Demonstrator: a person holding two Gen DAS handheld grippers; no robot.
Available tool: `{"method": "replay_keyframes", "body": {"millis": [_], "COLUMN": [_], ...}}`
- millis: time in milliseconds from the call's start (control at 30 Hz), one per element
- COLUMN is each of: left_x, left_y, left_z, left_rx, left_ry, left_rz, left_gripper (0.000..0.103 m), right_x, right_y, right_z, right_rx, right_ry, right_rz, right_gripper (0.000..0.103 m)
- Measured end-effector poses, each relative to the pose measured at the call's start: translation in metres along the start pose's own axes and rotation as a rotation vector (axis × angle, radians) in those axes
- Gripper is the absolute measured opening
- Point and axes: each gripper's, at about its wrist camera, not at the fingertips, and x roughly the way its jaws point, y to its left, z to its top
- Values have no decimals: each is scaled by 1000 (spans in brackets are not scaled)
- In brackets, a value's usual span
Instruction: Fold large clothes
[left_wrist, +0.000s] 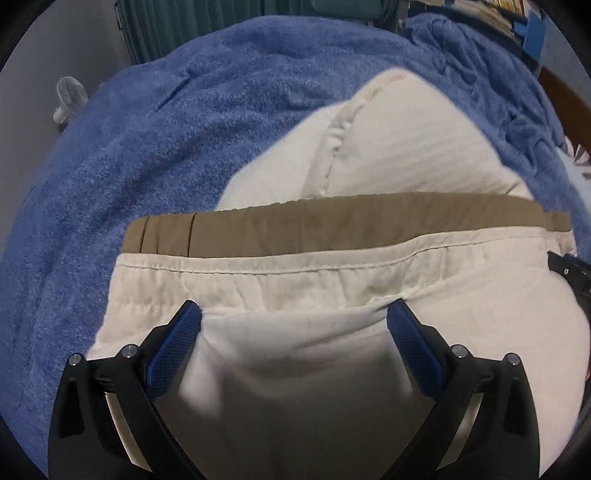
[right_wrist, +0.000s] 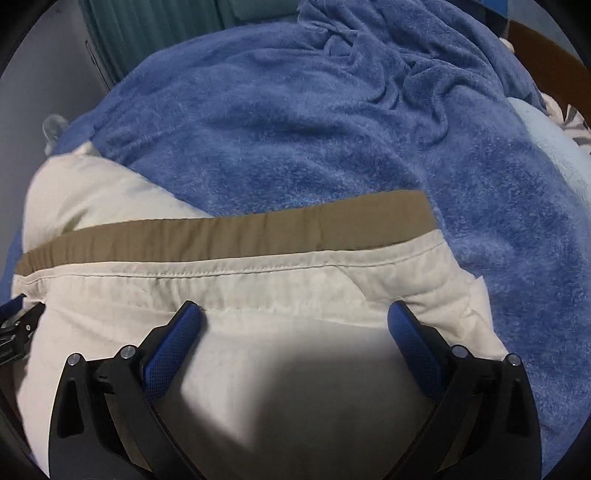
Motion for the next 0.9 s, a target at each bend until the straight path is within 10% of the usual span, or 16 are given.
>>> {"method": "replay_keyframes", "body": {"millis": [900], "left_x": [28], "left_y": [6], "left_z": [-19], "left_rx": [-65], "left_ry": [-57], "left_rz": [-86], "left_gripper": [98], "right_x": [22], "right_y": [7], "right_z": [-15], "right_rx": [0], "right_ry": [-33], "right_rz": [-49], "right_gripper": [98]}}
